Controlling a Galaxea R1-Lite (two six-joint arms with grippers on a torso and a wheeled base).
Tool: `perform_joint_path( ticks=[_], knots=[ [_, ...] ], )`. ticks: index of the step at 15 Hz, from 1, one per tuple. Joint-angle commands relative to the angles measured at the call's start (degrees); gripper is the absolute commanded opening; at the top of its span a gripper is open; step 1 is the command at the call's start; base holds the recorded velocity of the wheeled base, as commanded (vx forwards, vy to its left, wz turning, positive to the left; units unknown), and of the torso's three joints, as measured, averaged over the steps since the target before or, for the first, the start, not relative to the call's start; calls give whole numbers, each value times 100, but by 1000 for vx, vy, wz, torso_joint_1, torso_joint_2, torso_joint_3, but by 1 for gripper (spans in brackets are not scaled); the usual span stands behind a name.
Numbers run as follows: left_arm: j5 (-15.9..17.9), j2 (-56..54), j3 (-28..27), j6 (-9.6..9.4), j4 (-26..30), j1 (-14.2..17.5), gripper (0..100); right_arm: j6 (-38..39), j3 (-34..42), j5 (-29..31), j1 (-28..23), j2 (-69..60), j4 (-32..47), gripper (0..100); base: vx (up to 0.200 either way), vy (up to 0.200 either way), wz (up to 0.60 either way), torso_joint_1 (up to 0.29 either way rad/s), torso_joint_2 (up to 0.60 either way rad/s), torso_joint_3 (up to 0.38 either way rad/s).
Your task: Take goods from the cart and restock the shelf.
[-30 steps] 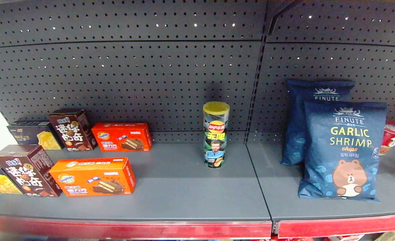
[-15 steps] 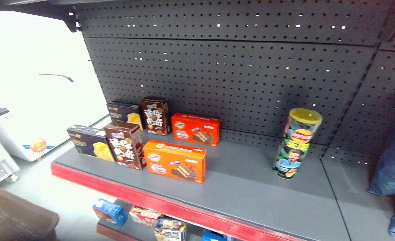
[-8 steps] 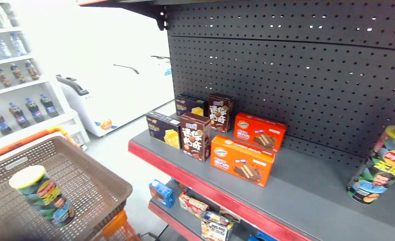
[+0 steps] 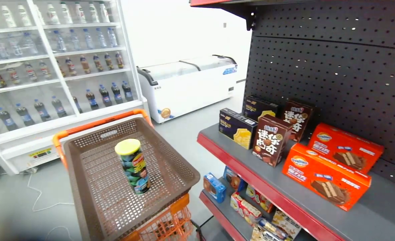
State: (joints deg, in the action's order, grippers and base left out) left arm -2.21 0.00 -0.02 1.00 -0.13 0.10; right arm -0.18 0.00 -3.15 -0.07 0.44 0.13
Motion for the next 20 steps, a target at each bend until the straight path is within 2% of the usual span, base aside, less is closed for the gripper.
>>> perform_joint_path(
  ticks=[1,3,4,5,6,7,8,9,10,12,13,14,16,17,18,20],
  knots=[
    [1,0,2,14,5,-1,100,1,0,-2,-1,0,-5,100,0,0,0,0,0,0],
    [-201,0,2,-65,-13,17,100,1,0,-2,-1,0,-5,100,0,0,0,0,0,0],
    [-359,35,-349,-671,49,17,100,1,0,-2,-1,0,-5,100,0,0,0,0,0,0],
    [-579,404,-885,-1102,224,43,100,1,0,-2,-1,0,-5,100,0,0,0,0,0,0],
    [-913,879,-1421,-1207,470,131,100,1,0,-2,-1,0,-5,100,0,0,0,0,0,0],
    [-1177,1626,-2248,-1234,778,184,100,1,0,-2,-1,0,-5,100,0,0,0,0,0,0],
    [-1273,2663,-3065,-1357,980,280,100,1,0,-2,-1,0,-5,100,0,0,0,0,0,0],
    [-1273,3287,-3610,-1401,1015,315,100,1,0,-2,-1,0,-5,100,0,0,0,0,0,0],
    [-1247,4447,-4506,-1410,1042,289,100,1,0,-2,-1,0,-5,100,0,0,0,0,0,0],
    [-1142,5880,-5333,-1339,998,298,100,1,0,-2,-1,0,-5,100,0,0,0,0,0,0],
    [-816,6302,-5412,-1313,927,359,100,1,0,-2,-1,0,-5,100,0,0,0,0,0,0],
    [-324,6688,-5350,-1251,822,430,100,1,0,-2,-1,0,-5,100,0,0,0,0,0,0],
    [1319,7110,-4788,-1286,409,597,100,1,0,-2,-1,0,-5,100,0,0,0,0,0,0],
    [1697,7216,-4550,-1278,198,605,100,1,0,-2,-1,0,-5,100,0,0,0,0,0,0],
    [2242,7444,-4084,-1295,-206,729,100,9,0,-2,-1,0,-5,100,0,0,0,0,0,0],
    [2356,7980,-3856,-1304,-734,869,100,1,0,-2,-1,0,-5,100,0,0,0,0,0,0]
  ],
)
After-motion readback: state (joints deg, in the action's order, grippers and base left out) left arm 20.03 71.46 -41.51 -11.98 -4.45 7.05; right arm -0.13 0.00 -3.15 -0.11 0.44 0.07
